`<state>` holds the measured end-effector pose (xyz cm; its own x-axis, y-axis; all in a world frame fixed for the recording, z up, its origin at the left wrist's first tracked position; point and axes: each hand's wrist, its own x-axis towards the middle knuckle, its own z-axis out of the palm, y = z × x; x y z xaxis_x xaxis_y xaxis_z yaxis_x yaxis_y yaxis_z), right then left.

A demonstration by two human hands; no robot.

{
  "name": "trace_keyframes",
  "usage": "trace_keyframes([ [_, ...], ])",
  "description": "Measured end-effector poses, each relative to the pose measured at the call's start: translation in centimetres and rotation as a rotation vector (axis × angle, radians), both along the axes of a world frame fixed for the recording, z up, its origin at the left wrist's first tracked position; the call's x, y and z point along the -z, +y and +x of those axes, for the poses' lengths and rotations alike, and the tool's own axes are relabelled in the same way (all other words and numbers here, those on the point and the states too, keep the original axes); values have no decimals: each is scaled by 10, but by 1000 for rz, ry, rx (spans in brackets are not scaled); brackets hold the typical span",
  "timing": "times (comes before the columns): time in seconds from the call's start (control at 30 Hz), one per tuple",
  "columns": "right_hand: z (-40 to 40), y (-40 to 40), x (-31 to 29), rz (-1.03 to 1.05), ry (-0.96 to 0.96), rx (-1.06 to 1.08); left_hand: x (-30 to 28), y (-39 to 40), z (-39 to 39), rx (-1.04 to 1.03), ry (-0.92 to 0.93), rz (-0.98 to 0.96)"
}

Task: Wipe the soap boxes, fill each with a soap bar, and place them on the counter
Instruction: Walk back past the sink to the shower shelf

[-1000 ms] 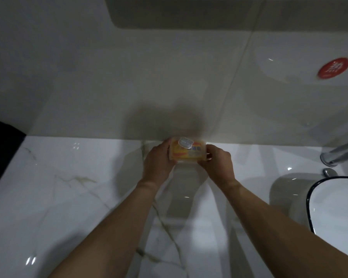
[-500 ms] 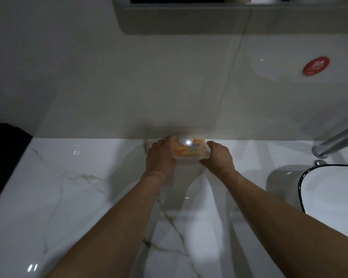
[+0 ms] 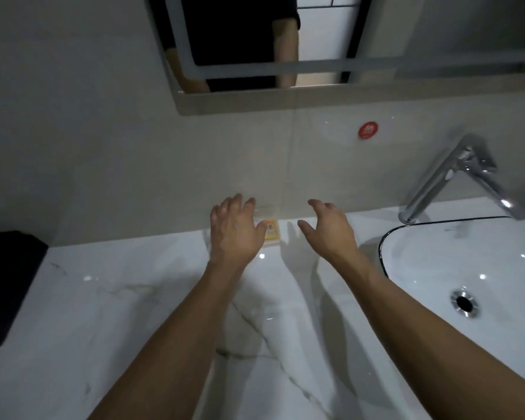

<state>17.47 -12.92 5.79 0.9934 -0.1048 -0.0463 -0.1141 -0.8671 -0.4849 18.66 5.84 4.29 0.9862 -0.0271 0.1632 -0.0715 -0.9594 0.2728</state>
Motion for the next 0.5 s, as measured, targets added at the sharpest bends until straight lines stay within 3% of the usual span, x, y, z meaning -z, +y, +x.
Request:
trace_keyframes([
  [0.5, -161, -92, -89, 67, -195, 349, -92, -126, -103, 228, -125, -163],
])
